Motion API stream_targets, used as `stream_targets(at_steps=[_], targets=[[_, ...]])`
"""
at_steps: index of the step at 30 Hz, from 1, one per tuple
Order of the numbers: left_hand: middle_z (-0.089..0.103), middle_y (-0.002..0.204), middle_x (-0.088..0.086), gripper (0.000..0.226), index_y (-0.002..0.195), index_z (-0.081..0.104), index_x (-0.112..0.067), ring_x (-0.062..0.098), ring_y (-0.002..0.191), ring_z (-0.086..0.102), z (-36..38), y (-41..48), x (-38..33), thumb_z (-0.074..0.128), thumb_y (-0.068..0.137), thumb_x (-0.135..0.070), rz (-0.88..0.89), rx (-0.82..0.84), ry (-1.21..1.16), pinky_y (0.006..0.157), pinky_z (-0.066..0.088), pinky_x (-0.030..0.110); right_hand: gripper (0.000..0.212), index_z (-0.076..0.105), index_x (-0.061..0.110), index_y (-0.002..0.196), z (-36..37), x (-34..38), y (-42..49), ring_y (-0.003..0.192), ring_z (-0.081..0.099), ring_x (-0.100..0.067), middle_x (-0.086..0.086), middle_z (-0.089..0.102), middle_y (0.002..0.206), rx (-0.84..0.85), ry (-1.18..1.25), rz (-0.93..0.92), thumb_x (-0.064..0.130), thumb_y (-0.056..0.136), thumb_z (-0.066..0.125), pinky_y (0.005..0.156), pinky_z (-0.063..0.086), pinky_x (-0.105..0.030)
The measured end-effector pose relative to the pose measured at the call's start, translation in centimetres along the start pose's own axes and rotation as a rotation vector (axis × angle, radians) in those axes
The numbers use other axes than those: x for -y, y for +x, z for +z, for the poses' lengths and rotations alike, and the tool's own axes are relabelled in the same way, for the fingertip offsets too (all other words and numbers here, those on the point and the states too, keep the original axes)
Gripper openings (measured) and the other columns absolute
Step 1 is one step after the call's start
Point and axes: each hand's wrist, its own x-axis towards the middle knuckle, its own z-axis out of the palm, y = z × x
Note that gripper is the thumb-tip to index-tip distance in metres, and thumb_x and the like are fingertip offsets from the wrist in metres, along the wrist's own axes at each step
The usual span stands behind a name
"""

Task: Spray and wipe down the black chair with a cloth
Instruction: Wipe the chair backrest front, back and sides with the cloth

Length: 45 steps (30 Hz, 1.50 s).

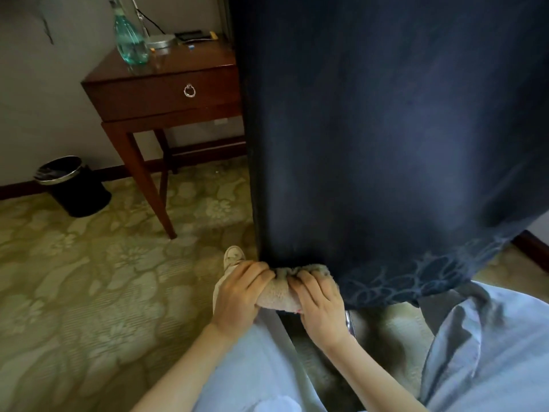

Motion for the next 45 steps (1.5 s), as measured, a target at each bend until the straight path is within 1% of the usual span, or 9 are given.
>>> stream_targets(at_steps=[6,14,20,25,29,34,38,42,45], targets=[[0.067,0.097,0.005,0.029,0.096,0.071,-0.01,0.021,0.091,0.061,-1.1,0.7,-0.3,0.052,0.075,-0.004,-0.008,0.099,0.004,0.068,0.058,0.036,0.026,0.061,0.016,0.107,-0.9,0.7,0.8,0.101,0.053,-0.02,-0.001,0.064,0.106,0.065,0.012,0.068,0.013,0.082,0.053,0.087,0.047,-0.035],[0.067,0.1,0.02,0.017,0.099,0.071,0.003,0.026,0.1,0.057,-8.0,9.2,-3.6,0.068,0.083,0.0,-0.017,-0.312,0.08,0.091,0.043,0.025,0.039,0.072,0.006,0.106,-9.7,2.1,12.6,0.104,0.058,-0.027,-0.011,0.069,0.107,-0.272,0.146,-0.006,0.011,0.098,0.034,0.097,0.047,-0.038],[0.066,0.098,0.019,0.012,0.095,0.07,0.002,0.03,0.093,0.063,-15.8,17.5,-5.4,0.062,0.087,0.0,0.088,-0.529,0.108,0.078,0.051,0.035,0.039,0.07,0.003,0.106,-15.8,3.8,20.8,0.101,0.052,-0.026,-0.011,0.068,0.104,-0.446,0.107,-0.05,-0.008,0.075,0.049,0.092,0.043,-0.033],[0.065,0.098,0.019,0.012,0.094,0.069,0.003,0.025,0.095,0.061,-14.3,16.0,-4.9,0.066,0.083,0.002,0.057,-0.457,-0.02,0.081,0.05,0.028,0.032,0.071,0.003,0.104,-13.5,3.2,19.2,0.103,0.053,-0.027,-0.013,0.068,0.106,-0.443,0.093,-0.054,-0.005,0.079,0.052,0.091,0.045,-0.035],[0.066,0.1,0.017,0.013,0.095,0.07,0.002,0.027,0.097,0.062,-8.6,9.8,-3.0,0.066,0.085,-0.005,-0.042,-0.302,-0.05,0.083,0.054,0.036,0.033,0.067,0.004,0.108,-8.9,1.3,12.8,0.106,0.054,-0.028,-0.013,0.065,0.112,-0.283,0.094,-0.116,-0.003,0.078,0.054,0.088,0.046,-0.04],[0.065,0.103,0.008,0.045,0.099,0.071,-0.007,0.021,0.1,0.057,-2.5,2.9,-0.9,0.082,0.059,0.011,-0.01,0.013,-0.003,0.087,0.048,0.026,0.025,0.059,0.01,0.106,-3.3,-0.6,3.8,0.098,0.052,-0.022,-0.006,0.062,0.104,-0.024,0.021,-0.075,0.007,0.082,0.055,0.087,0.046,-0.033],[0.062,0.098,0.003,0.03,0.093,0.07,-0.012,0.021,0.087,0.058,0.0,0.5,-1.1,0.052,0.071,-0.003,0.05,0.177,0.111,0.069,0.053,0.035,0.019,0.067,0.01,0.096,-1.4,-0.9,-0.8,0.093,0.05,-0.021,-0.006,0.065,0.095,0.163,-0.031,0.004,0.012,0.085,0.053,0.08,0.049,-0.034],[0.065,0.088,0.005,0.031,0.091,0.072,-0.011,0.025,0.074,0.063,-0.4,1.1,-2.2,0.047,0.075,-0.004,0.046,0.151,0.146,0.059,0.05,0.032,0.021,0.067,0.011,0.1,-2.9,-1.4,0.5,0.094,0.057,-0.024,-0.005,0.066,0.1,0.178,0.009,0.024,0.011,0.088,0.05,0.081,0.053,-0.038],[0.063,0.086,0.007,0.025,0.093,0.07,-0.009,0.026,0.07,0.059,-1.6,4.4,-4.5,0.062,0.073,0.004,0.082,0.023,0.138,0.052,0.05,0.034,0.028,0.064,0.009,0.108,-6.4,-2.7,3.1,0.102,0.056,-0.027,-0.008,0.066,0.106,0.035,0.03,0.028,0.004,0.085,0.048,0.088,0.051,-0.039]])
